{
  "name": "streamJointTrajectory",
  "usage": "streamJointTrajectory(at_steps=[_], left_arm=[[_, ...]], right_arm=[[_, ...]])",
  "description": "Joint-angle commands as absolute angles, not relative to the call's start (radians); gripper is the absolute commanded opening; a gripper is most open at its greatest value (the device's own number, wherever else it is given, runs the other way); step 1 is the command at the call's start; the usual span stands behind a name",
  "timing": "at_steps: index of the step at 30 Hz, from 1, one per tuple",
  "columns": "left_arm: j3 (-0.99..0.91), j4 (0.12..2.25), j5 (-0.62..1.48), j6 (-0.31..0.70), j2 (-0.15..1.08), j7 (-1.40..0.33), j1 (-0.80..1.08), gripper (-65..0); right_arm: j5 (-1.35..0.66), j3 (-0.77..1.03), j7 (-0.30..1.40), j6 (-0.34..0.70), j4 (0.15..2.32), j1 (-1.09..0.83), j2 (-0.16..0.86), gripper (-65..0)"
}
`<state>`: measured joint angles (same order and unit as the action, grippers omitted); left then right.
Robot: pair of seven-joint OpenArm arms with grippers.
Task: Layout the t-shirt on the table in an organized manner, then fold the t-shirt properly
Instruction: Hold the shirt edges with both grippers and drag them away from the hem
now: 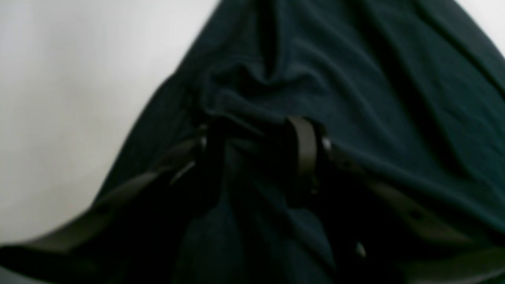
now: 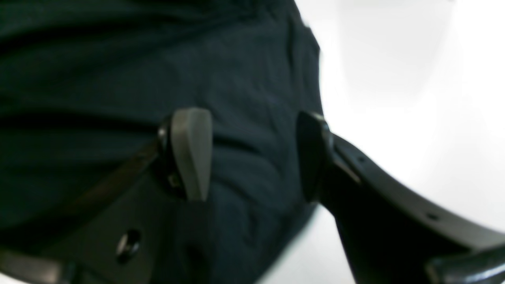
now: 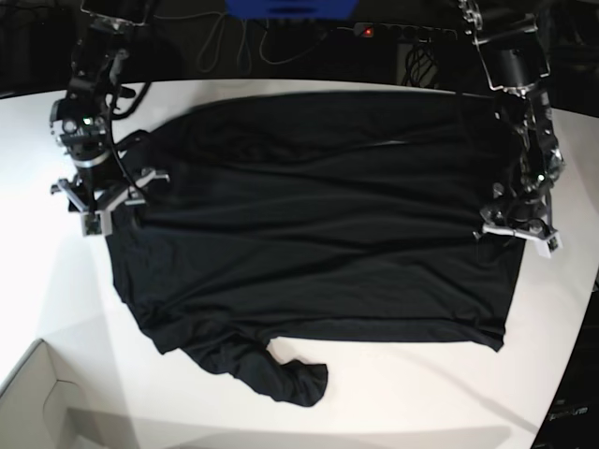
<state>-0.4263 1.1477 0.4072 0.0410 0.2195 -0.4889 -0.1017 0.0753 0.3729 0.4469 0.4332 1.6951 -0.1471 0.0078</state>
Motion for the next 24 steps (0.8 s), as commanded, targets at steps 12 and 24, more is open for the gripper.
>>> streamJointTrajectory(at_steps=[12,24], left_arm=[[-0.467,1.181,0.418,0.039,0.251,-0.492,-0.239,-40.8],[-0.467,1.426,0.420,0.038,0.222,-0.495,-0.024,-40.8]], right_arm=[[0.058,0.372,0.406,0.433,1.764,-0.268,-0.013,-30.3],[0.058,0.341,0.414,0.433,1.836,-0.315,-0.036,-30.2]])
